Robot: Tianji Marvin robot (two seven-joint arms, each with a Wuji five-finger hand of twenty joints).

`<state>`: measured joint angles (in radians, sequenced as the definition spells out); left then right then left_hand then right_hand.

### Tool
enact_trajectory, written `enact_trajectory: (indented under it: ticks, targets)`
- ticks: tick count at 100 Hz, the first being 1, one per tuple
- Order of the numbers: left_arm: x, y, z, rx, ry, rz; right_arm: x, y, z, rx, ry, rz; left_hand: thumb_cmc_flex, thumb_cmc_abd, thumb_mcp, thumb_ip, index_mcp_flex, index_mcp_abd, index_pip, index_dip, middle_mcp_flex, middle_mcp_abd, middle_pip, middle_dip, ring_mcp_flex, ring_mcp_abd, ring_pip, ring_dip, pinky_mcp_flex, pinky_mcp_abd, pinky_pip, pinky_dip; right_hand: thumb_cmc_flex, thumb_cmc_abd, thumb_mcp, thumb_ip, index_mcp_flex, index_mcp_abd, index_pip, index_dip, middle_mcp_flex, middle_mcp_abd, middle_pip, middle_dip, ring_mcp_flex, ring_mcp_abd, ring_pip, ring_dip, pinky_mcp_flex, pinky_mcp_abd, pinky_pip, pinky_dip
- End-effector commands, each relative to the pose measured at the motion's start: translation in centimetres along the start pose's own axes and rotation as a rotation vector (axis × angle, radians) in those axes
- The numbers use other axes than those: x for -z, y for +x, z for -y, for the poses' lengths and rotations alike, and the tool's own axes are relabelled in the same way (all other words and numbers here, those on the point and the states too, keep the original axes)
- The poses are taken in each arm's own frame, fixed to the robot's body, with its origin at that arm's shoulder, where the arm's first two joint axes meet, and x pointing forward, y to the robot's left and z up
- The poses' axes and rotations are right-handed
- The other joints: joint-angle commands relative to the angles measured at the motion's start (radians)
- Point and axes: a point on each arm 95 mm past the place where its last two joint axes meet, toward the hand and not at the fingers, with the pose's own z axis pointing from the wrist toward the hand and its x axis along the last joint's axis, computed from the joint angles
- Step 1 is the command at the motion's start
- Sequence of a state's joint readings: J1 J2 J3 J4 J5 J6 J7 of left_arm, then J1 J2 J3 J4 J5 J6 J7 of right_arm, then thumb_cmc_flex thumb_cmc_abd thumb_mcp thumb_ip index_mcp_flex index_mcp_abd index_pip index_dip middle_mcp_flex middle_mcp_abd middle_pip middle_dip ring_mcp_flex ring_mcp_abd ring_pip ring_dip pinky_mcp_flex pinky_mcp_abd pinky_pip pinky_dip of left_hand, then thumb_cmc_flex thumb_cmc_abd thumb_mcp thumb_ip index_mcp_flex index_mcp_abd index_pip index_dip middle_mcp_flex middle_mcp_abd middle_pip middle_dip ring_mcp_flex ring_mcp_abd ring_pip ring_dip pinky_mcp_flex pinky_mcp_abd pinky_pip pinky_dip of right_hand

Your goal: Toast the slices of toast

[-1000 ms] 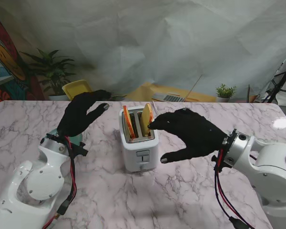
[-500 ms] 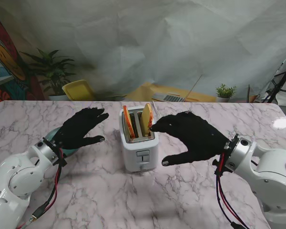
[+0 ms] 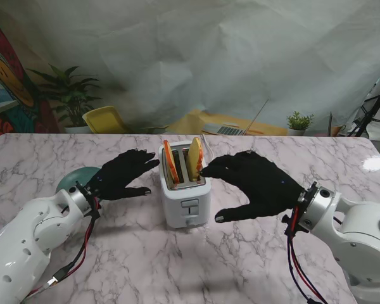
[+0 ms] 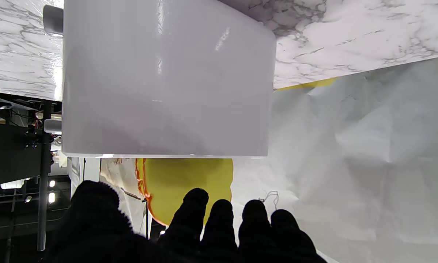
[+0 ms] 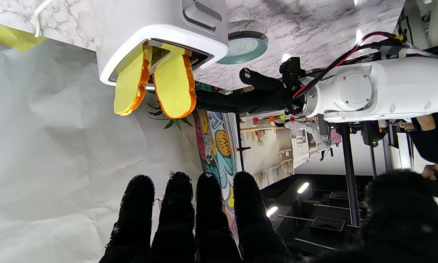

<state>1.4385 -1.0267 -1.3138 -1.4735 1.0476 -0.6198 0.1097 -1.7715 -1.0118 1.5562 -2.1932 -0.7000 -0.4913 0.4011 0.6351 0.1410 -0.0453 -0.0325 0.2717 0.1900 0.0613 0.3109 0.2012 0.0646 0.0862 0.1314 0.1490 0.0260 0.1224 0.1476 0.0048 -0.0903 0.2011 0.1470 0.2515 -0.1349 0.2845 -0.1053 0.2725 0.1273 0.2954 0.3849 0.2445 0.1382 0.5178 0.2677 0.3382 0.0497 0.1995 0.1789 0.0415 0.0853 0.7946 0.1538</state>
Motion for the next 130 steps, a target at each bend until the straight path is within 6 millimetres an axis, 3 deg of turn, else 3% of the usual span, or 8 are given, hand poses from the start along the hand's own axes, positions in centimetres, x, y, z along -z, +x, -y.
enact_trajectory:
  ticks: [1,33,70,92,130]
  targets:
    - [-0.6,0.2,-0.1,0.005,-0.002,-0.002,0.1,0.2,0.2,-0.003,0.002,0.001,0.01,-0.011,0.006,-0.014,-0.043,-0.001,-0.02,-0.015,-0.043,-0.012,0.002,-0.007,-0.038,-0.015,0.009,0.0,0.0,-0.058,-0.04,-0.018,-0.009,0.039,-0.017,0.016,-0.02,-0.01,-0.004,-0.016,-0.016,0.006,0.004,0.004,0.002,-0.014,-0.032,-0.02,-0.002,-0.027,-0.008,-0.005]
    - [-2.4,0.3,-1.1,0.023,-0.013,-0.022,0.4,0.3,0.4,-0.001,0.004,0.003,0.047,-0.018,0.01,-0.008,-0.033,0.002,-0.012,-0.015,-0.038,-0.004,0.014,0.0,-0.031,-0.012,0.018,0.004,0.004,-0.055,-0.029,-0.012,-0.007,0.039,-0.019,0.017,-0.019,-0.009,-0.004,-0.016,-0.013,0.005,0.004,0.004,0.004,-0.015,-0.031,-0.019,-0.001,-0.026,-0.007,-0.005]
    - [-3.0,0.2,-2.9,0.055,-0.054,-0.034,1.1,1.0,1.1,0.007,0.038,0.011,0.063,-0.019,0.008,-0.006,-0.014,-0.002,-0.001,-0.013,-0.018,-0.005,0.027,0.007,-0.012,-0.011,0.025,0.008,0.006,-0.055,-0.005,-0.004,-0.008,0.067,-0.024,0.017,-0.009,0.006,-0.004,-0.017,0.002,0.013,0.0,0.002,0.022,-0.007,-0.027,-0.018,0.012,-0.025,-0.001,-0.002]
    - [-3.0,0.4,-3.1,0.066,-0.051,-0.034,0.6,2.8,3.0,-0.051,0.066,0.001,0.07,-0.02,0.008,-0.005,-0.007,-0.004,0.002,-0.013,-0.01,-0.005,0.028,0.009,-0.005,-0.01,0.026,0.009,0.005,-0.056,0.008,0.0,0.03,0.133,-0.109,0.026,0.037,0.05,-0.083,-0.085,0.019,0.022,-0.117,-0.042,0.003,-0.006,-0.103,-0.059,0.002,-0.109,-0.072,-0.034]
    - [-3.2,0.6,-3.4,0.081,-0.035,-0.034,-0.6,5.6,7.5,-0.165,0.109,0.02,0.086,-0.028,0.01,-0.003,0.01,-0.007,0.011,-0.012,0.009,-0.005,0.035,0.013,0.012,-0.008,0.032,0.012,0.007,-0.054,0.034,0.01,0.061,0.176,-0.172,0.035,0.041,0.074,-0.125,-0.121,0.015,0.028,-0.181,-0.066,0.0,-0.009,-0.143,-0.084,-0.001,-0.121,-0.104,-0.053]
